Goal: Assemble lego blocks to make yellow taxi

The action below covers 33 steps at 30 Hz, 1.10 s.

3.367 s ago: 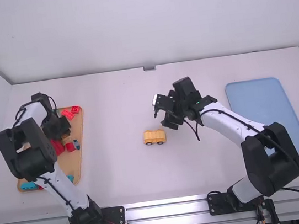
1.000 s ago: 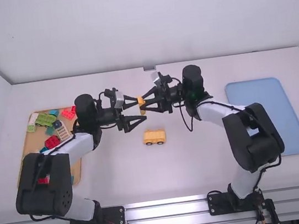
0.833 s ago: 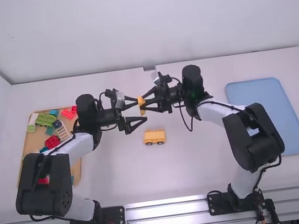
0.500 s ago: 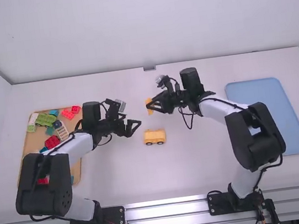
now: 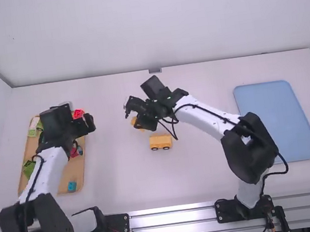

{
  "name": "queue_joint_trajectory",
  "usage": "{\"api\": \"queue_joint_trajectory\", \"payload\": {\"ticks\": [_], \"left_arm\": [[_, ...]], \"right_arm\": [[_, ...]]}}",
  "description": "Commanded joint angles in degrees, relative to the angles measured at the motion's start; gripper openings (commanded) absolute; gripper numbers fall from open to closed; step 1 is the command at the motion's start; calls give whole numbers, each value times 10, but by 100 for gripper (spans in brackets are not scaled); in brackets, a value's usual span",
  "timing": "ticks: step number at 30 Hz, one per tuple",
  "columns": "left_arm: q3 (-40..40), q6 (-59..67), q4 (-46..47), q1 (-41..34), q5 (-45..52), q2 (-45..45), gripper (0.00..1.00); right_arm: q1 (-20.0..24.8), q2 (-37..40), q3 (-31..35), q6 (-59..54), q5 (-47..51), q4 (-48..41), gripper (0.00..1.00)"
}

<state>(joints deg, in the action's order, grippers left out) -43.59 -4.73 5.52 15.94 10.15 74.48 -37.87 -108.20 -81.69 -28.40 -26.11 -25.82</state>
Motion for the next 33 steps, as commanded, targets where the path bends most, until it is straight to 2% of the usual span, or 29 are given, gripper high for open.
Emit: {"api": "queue_joint_trajectory", "payload": {"ticks": [1,7,10,18,30,33], "left_arm": [[11,7,3,21,-16,-57,99],[28,6,38,58,-66,-172,99],[28,7,47,66,-68,-193,99],[28,7,58,68,-68,-214,99],[28,7,57,66,-66,-185,99],[28,7,55,66,-66,-186,99]], "right_arm": [[-17,-60,-50,-31,55,-22,0],[-68,-188,-202,-96,93,-183,0],[-88,-216,-232,-87,146,-203,0],[-137,-262,-240,-83,222,-202,0],[-138,-276,-240,-74,236,-192,0],[-139,-276,-240,-74,236,-190,16]]}}
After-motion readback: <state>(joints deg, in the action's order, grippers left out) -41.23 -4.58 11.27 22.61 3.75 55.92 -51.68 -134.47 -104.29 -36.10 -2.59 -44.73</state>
